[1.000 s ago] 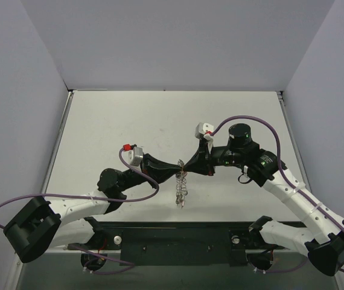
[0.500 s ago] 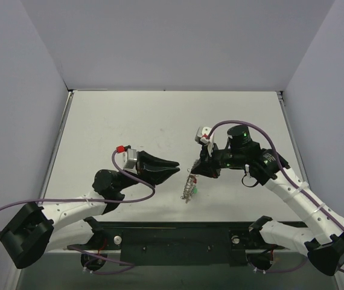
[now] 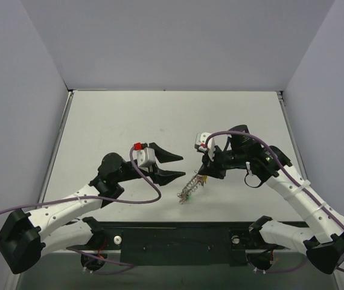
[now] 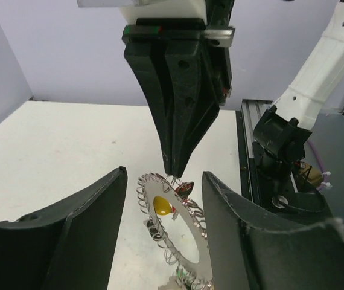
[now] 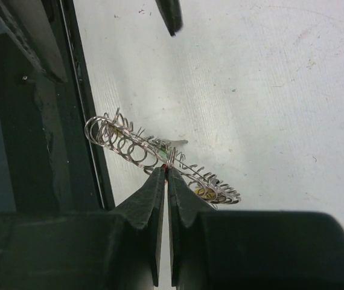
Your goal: Put the keys on the keyring
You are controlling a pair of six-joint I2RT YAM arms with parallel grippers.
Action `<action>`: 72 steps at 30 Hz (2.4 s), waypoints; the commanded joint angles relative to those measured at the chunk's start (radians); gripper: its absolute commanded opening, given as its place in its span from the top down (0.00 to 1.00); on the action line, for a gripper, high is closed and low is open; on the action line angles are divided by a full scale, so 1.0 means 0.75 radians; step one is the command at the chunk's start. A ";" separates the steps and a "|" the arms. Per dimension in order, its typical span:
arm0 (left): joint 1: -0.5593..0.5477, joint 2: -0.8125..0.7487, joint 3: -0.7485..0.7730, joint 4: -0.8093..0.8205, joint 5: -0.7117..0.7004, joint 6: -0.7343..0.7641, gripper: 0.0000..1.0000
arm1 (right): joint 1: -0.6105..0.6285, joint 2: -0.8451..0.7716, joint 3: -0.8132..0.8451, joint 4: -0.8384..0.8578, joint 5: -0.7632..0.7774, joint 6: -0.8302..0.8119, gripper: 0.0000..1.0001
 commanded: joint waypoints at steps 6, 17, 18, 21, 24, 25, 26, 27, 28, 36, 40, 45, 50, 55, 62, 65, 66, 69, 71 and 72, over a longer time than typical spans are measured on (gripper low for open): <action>0.011 0.158 0.223 -0.313 0.149 0.294 0.44 | 0.020 0.013 0.086 -0.062 0.002 -0.174 1.00; 0.009 0.293 0.244 -0.170 0.335 0.206 0.60 | 0.047 0.019 0.088 -0.064 0.000 -0.198 1.00; 0.009 0.303 0.250 -0.168 0.331 0.200 0.61 | 0.047 0.019 0.088 -0.064 0.000 -0.196 1.00; -0.001 0.318 0.250 -0.156 0.311 0.200 0.60 | 0.049 0.019 0.084 -0.064 -0.002 -0.194 1.00; -0.014 0.340 0.252 -0.149 0.290 0.200 0.60 | 0.049 0.021 0.077 -0.062 -0.004 -0.192 1.00; -0.022 0.348 0.252 -0.152 0.278 0.202 0.60 | 0.049 0.019 0.077 -0.064 -0.004 -0.192 1.00; -0.024 0.351 0.252 -0.152 0.270 0.206 0.60 | 0.051 0.017 0.073 -0.062 -0.004 -0.190 1.00; -0.030 0.355 0.252 -0.160 0.248 0.221 0.60 | 0.053 0.019 0.075 -0.062 -0.006 -0.190 1.00; -0.034 0.355 0.254 -0.168 0.237 0.229 0.60 | 0.051 0.019 0.071 -0.060 -0.006 -0.188 1.00; -0.071 0.394 0.289 -0.219 0.202 0.280 0.62 | 0.055 0.023 0.069 -0.052 -0.008 -0.184 1.00; -0.077 0.402 0.289 -0.227 0.198 0.284 0.70 | 0.059 0.023 0.065 -0.050 -0.012 -0.180 1.00; -0.077 0.408 0.305 -0.268 0.202 0.304 0.77 | 0.063 0.025 0.067 -0.046 -0.010 -0.176 1.00; -0.079 0.420 0.316 -0.284 0.211 0.309 0.76 | 0.061 0.023 0.065 -0.046 -0.012 -0.174 1.00; -0.083 0.424 0.326 -0.311 0.221 0.319 0.81 | 0.061 0.021 0.061 -0.042 -0.010 -0.174 1.00; -0.089 0.420 0.352 -0.383 0.237 0.347 1.00 | 0.063 0.019 0.061 -0.037 -0.010 -0.166 1.00; -0.089 0.377 0.328 -0.366 0.203 0.313 1.00 | 0.055 0.009 0.053 0.020 -0.006 -0.111 1.00; -0.087 0.363 0.312 -0.310 0.188 0.290 1.00 | 0.049 0.007 0.049 0.030 -0.008 -0.098 1.00; -0.081 0.292 0.185 -0.117 0.092 0.119 1.00 | 0.018 -0.020 0.022 0.103 -0.047 -0.049 0.82; -0.079 0.255 0.103 0.059 0.043 0.033 1.00 | -0.004 -0.032 0.012 0.134 -0.096 -0.037 0.69; -0.077 0.244 0.052 0.162 0.006 0.012 1.00 | -0.014 -0.044 0.006 0.138 -0.121 -0.020 0.63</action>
